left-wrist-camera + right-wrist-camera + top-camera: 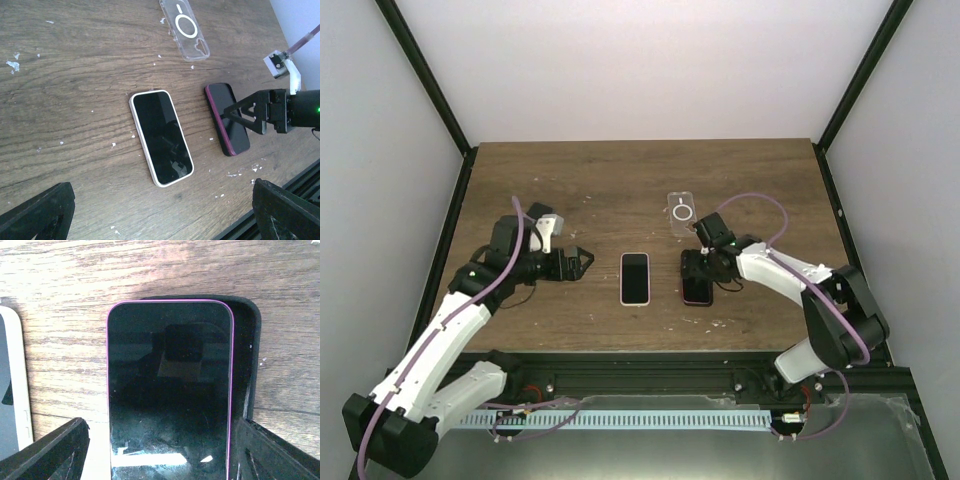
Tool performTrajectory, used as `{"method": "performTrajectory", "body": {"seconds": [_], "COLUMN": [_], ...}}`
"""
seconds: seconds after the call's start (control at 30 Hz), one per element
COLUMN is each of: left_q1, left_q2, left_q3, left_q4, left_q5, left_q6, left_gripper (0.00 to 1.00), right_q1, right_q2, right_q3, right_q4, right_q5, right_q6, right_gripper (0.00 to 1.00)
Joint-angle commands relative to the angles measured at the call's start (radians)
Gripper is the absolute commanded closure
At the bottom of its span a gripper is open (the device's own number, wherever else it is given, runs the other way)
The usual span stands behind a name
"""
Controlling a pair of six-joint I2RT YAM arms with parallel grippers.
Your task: Put the phone into the phone case
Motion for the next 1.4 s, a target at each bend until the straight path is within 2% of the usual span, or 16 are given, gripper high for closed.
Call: {"method": "performTrajectory", "body": {"seconds": [0.0,0.2,0.37,0.5,0.6,0.73,0.8,0.93,1.13,1.23,1.37], "left_q1": [0.007,0.006,0.007,-0.002,-0.044,-0.131,-0.147,-0.169,-0.19,-0.211,-0.246], "left_q2": [0.012,0.02,0.041,0.101,0.148,0.24,0.284,0.355,0.434,0.466,0.519], "left_q3": [-0.01,-0.012,-0.02,-0.007,-0.02,-0.008,-0.005,-0.001,-0.007,-0.018,-0.009], "left_q4": [0.001,0.002,0.026,0.041,0.117,0.207,0.255,0.33,0.41,0.442,0.455], "left_q5": [-0.003,-0.005,0.031,0.082,0.102,0.105,0.126,0.126,0.136,0.125,0.108], "left_q6": [0.008,0.005,-0.007,-0.042,-0.108,-0.174,-0.213,-0.264,-0.336,-0.357,-0.37], "left_gripper": [0.02,0.03,0.15,0.23,0.27,0.33,0.38,0.4,0.45,0.46,0.48], "right_q1": [0.01,0.011,0.001,-0.062,-0.099,-0.13,-0.156,-0.189,-0.188,-0.178,-0.114], "right_q2": [-0.026,-0.026,-0.066,-0.076,-0.079,-0.081,-0.08,-0.064,-0.026,-0.005,0.024], "right_q3": [-0.021,-0.028,-0.035,-0.066,-0.09,-0.126,-0.149,-0.174,-0.207,-0.227,-0.221], "right_q4": [0.007,0.016,0.026,0.073,0.111,0.143,0.163,0.207,0.286,0.336,0.366], "right_q5": [0.002,0.002,0.032,-0.04,-0.091,-0.118,-0.134,-0.202,-0.323,-0.392,-0.407], "right_q6": [0.004,-0.003,-0.026,-0.054,-0.07,-0.08,-0.088,-0.113,-0.12,-0.099,-0.064], "right_gripper": [0.19,0.2,0.22,0.3,0.35,0.36,0.35,0.36,0.46,0.48,0.49]}}
